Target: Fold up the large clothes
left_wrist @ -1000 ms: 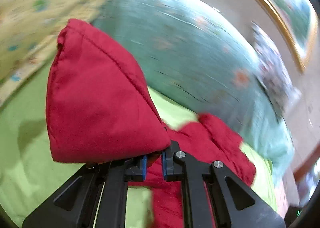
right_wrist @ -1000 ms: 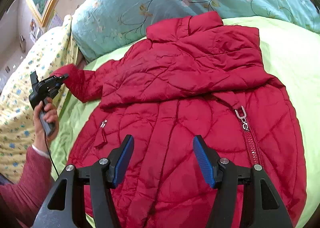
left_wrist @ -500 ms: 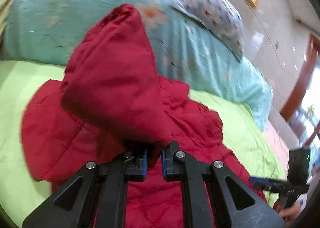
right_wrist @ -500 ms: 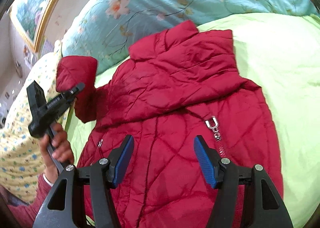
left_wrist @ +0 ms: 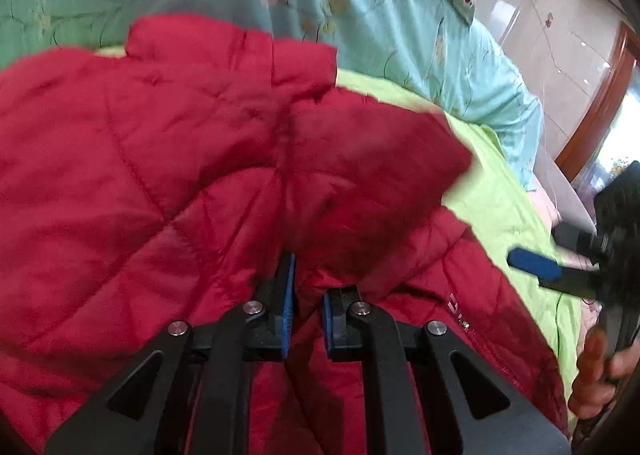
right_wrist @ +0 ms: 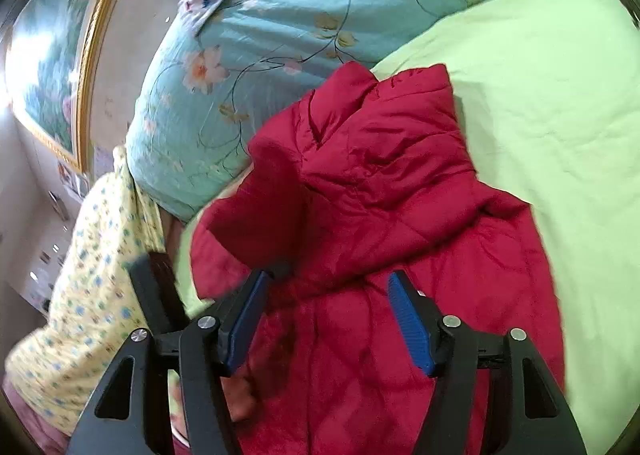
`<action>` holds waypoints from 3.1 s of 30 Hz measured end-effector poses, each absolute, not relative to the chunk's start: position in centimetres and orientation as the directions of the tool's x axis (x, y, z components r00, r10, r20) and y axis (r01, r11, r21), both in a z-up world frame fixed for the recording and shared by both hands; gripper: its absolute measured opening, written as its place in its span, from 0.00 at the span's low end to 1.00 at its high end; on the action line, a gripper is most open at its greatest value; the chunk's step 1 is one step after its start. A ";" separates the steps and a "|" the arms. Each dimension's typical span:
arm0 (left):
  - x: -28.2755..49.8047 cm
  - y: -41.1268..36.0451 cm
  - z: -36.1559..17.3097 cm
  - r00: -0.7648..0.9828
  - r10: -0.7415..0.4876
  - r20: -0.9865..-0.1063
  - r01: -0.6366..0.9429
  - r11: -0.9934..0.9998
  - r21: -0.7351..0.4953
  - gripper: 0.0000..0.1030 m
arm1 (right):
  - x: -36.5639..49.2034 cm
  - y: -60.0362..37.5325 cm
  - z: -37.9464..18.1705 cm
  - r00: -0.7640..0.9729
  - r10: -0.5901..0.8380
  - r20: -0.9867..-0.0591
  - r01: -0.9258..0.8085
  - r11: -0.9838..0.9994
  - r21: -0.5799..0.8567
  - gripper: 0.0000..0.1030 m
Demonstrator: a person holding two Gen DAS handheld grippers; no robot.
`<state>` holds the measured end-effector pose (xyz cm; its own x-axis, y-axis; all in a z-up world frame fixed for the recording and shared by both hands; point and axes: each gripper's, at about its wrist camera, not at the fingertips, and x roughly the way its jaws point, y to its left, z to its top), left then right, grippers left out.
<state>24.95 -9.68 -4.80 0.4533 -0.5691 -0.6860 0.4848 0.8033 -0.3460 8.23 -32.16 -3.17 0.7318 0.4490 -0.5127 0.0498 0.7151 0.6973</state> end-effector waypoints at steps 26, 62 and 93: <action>22.2 -3.5 -0.1 0.518 -0.560 -0.646 0.458 0.820 -0.343 0.31 | 17.3 -31.9 -4.0 0.684 0.494 -0.536 0.041 0.708 0.705 0.14; 30.5 -1.3 -5.2 0.541 -0.392 -0.744 0.259 0.919 -0.297 0.31 | 15.8 -26.8 -2.0 0.747 0.167 -0.643 0.024 0.960 0.278 0.38; 30.1 2.0 -6.3 0.532 -0.425 -0.733 0.249 0.905 -0.344 0.31 | 16.8 -29.8 -8.8 0.684 0.163 -0.711 0.106 0.942 0.318 0.26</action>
<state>30.11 1.96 -6.27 0.5317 -0.4245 -0.7329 0.2495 0.9054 -0.3435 16.82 -29.81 -8.84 0.6844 0.1632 -0.7106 0.1060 0.9420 0.3184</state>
